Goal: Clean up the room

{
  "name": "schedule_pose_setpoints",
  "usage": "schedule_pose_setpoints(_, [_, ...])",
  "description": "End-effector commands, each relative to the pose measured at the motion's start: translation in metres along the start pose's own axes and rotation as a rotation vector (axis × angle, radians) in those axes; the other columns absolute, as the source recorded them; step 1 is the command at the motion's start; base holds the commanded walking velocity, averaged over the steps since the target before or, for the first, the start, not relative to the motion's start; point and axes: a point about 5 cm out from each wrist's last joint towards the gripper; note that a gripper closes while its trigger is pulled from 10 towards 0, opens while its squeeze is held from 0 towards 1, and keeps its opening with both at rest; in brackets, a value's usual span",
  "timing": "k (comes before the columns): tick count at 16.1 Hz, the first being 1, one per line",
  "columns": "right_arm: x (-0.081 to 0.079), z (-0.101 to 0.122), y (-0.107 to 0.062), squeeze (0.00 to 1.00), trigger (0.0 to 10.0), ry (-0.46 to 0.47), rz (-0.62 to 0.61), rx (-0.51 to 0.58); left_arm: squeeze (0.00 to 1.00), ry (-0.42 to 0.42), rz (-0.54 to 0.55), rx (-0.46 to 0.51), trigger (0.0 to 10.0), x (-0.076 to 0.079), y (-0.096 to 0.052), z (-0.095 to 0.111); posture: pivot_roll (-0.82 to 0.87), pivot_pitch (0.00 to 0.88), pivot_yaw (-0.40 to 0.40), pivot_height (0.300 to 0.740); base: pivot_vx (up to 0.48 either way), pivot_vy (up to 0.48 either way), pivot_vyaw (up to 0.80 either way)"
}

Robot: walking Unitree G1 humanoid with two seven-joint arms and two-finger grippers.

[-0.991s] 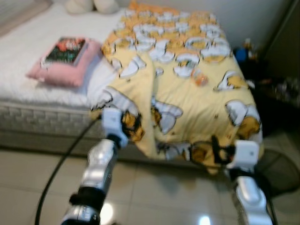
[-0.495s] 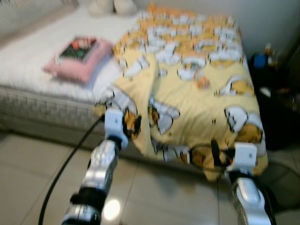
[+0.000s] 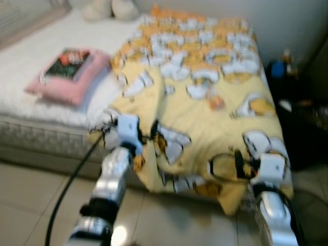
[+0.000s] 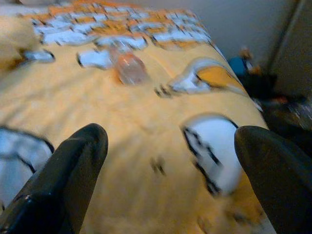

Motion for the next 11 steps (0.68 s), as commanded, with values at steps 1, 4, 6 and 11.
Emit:
schedule_pose_setpoints(1, [-0.0084, 0.0018, 0.0017, 0.00, 10.0, 0.013, 0.016, 0.011, 0.00, -0.009, 0.028, -0.017, 10.0, -0.0093, -0.0024, -0.0036, 0.01, 0.000, 0.043, 0.740, 0.480, 0.000, 0.00])
schedule_pose_setpoints(4, [-0.0084, 0.0003, 0.0015, 0.00, 10.0, 0.013, 0.013, 0.011, 0.00, 0.008, 0.007, -0.010, 10.0, -0.0074, -0.0013, -0.0023, 0.01, 0.000, 0.049, 0.740, 0.480, 0.000, 0.00])
schedule_pose_setpoints(6, [-0.0083, -0.0009, 0.0011, 0.00, 10.0, 0.012, 0.008, 0.008, 0.00, 0.013, -0.004, -0.008, 10.0, -0.0060, -0.0011, -0.0022, 0.00, 0.000, 0.053, 0.740, 0.480, 0.000, 0.00])
schedule_pose_setpoints(11, [-0.0067, 0.0059, 0.0046, 0.00, 10.0, 0.003, -0.001, 0.032, 0.00, 0.019, 0.000, -0.007, 10.0, -0.0086, -0.0027, -0.0026, 0.01, 0.000, 0.057, 0.740, 0.480, 0.000, 0.00])
Point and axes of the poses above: a point about 5 cm out from each wrist's last joint towards the gripper, its own y axis pointing out of the wrist towards the gripper, its own z axis along the axis of the wrist's last joint, x = y × z, and after that the axes turned 3 degrees about y, right-handed
